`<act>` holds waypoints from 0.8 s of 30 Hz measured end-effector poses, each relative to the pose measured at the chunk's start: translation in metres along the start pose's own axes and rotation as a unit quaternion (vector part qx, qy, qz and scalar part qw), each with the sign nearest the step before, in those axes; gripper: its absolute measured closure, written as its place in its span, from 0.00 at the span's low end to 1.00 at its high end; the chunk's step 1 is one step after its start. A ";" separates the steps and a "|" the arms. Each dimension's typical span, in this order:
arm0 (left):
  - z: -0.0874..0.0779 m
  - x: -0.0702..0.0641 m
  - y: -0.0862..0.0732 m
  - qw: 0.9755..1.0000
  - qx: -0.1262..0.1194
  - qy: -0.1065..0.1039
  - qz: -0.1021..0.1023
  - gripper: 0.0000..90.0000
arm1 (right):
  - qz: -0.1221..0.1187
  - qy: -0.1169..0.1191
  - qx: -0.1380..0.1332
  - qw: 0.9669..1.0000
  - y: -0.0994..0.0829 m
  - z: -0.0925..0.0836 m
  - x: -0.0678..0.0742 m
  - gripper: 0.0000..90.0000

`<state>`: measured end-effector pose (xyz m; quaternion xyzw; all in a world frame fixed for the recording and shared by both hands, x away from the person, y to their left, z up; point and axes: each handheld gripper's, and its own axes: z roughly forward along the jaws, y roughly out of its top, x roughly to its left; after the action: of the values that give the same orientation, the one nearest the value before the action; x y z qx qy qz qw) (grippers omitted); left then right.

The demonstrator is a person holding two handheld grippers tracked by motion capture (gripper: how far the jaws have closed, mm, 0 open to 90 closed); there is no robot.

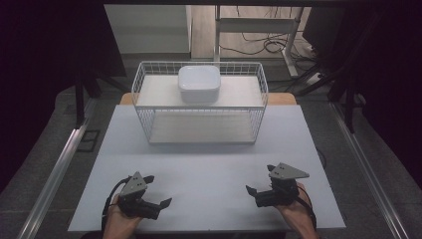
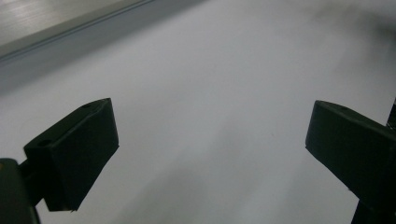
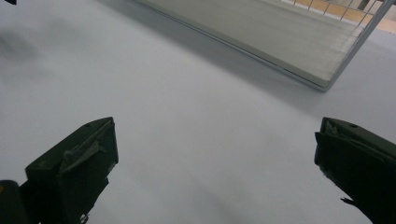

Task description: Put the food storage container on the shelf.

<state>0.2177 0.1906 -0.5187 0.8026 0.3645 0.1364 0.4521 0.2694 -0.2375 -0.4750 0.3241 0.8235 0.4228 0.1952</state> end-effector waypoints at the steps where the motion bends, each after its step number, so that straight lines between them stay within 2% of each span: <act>1: 0.000 0.000 -0.001 1.000 0.002 -0.002 -0.002 0.02 | 0.001 0.000 0.000 1.000 -0.002 -0.001 0.000 0.00; 12: 0.003 0.000 -0.014 0.999 0.026 -0.004 -0.019 0.02 | 0.009 -0.012 0.023 1.000 -0.022 -0.006 0.000 0.00; 16: 0.004 0.000 -0.016 0.999 0.036 -0.005 -0.023 0.01 | 0.010 -0.014 0.041 0.999 -0.030 -0.005 0.000 0.00; 24: 0.007 0.001 -0.019 0.998 0.065 0.007 -0.027 0.01 | 0.013 -0.017 0.077 0.997 -0.040 0.000 0.000 0.00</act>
<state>0.2136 0.1936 -0.5380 0.8191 0.3971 0.1063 0.4000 0.2547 -0.2543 -0.5077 0.3565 0.8458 0.3546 0.1783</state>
